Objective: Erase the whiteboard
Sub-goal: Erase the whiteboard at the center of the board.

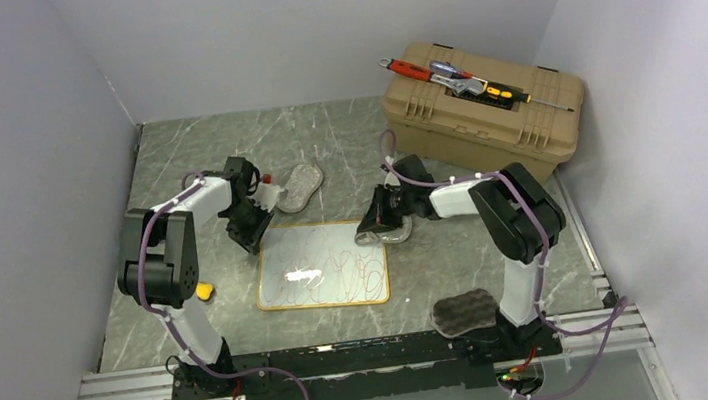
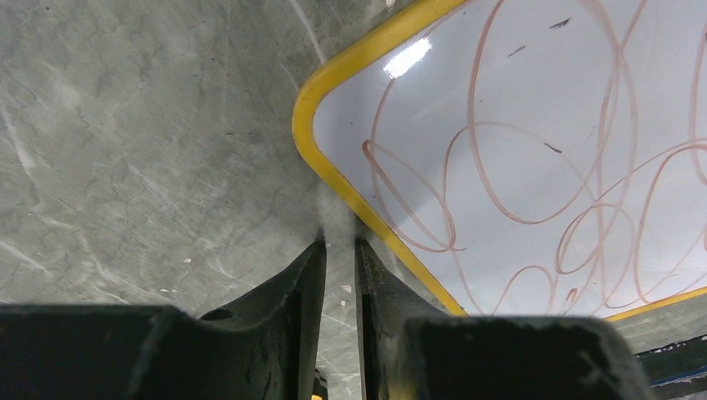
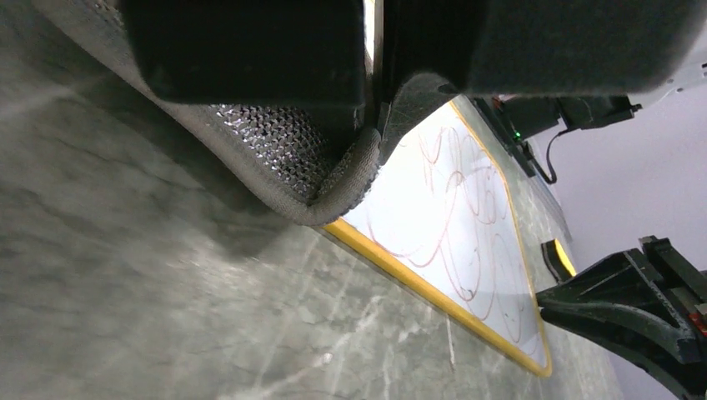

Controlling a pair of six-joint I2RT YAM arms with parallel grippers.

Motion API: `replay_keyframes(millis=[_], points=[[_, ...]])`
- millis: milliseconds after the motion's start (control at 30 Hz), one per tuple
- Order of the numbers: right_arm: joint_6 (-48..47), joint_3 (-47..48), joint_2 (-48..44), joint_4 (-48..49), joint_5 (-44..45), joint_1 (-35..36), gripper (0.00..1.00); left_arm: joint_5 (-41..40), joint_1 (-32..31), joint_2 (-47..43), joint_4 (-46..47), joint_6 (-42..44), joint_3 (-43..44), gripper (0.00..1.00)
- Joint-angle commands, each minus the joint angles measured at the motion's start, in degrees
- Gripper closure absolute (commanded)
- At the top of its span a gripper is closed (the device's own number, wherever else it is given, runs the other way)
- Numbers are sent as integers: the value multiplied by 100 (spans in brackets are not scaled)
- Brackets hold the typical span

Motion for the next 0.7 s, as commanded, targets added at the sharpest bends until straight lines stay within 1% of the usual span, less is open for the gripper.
replay_keyframes(millis=[0,67,133,200,267,333,400,500,600,667], points=[[130,214,713,93,339,528,100,474,-106,579,756,138,-338,74],[220,759,1163,-33,501,894,100,504,-106,585,757,134,-308,74],[438,1280,1623,75,434,1189,100,565,-106,603,756,111,-280,75],[638,1826,2052,70,358,1301,100,632,-106,625,744,84,-261,75],[856,2109,2296,156,270,1294,100,695,-106,642,718,69,-261,76],[1006,1988,2270,305,198,1140,100,716,-106,645,711,71,-280,77],[998,1408,1857,517,159,870,100,721,-106,641,727,89,-314,78],[654,619,1106,340,333,569,100,727,-98,642,774,95,-349,79],[461,117,580,171,695,528,100,758,-89,643,785,71,-322,80],[599,81,635,290,741,644,100,830,-82,628,761,12,-275,80]])
